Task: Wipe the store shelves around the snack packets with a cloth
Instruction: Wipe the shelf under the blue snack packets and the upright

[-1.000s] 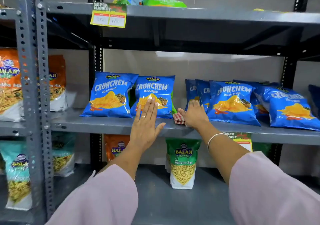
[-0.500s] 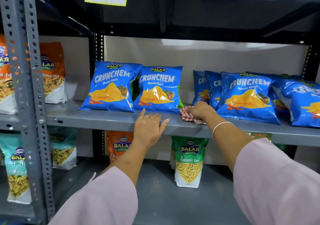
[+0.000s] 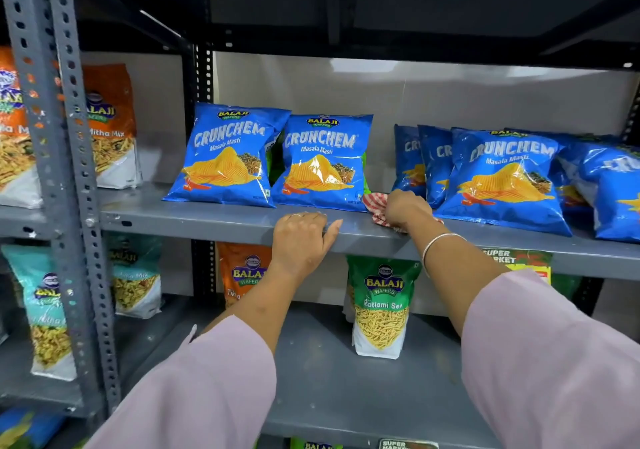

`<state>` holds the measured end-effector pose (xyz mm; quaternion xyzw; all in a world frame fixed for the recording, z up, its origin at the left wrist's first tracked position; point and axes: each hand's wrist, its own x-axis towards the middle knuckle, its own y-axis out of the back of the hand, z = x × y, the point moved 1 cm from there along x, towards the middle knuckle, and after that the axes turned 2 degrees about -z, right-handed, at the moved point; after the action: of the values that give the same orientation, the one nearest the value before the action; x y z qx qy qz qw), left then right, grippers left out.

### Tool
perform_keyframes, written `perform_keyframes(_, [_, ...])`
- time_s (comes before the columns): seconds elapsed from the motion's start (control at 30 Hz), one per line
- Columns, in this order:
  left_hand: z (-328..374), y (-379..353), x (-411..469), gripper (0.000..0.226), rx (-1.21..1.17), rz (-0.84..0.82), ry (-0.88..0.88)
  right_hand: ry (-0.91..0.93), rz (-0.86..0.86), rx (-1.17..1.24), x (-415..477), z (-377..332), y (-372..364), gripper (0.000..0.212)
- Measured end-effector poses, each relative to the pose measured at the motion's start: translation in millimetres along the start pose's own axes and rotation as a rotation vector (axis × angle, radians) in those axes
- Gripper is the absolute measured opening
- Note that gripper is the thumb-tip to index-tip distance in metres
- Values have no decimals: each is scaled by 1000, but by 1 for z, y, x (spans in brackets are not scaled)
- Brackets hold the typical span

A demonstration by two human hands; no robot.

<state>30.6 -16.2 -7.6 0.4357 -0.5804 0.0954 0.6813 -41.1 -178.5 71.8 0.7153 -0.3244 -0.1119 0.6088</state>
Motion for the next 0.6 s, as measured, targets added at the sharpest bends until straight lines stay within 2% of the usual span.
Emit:
perform_keyframes(0.1, [4,3,-1,57,29,15,-2,2,39,43,-6,0,2,39])
perform_keyframes(0.27, [10,18,-3,79,119,-209,40,21,106,205,-19,-1,11,37])
perform_keyframes(0.47, [1,45,-23,72,247,-121,176,115,167,416,-39,-25,20,35])
perform_keyframes(0.6, [-21,65,-53,69,318,-126,190,316,163,522,-61,-57,12,36])
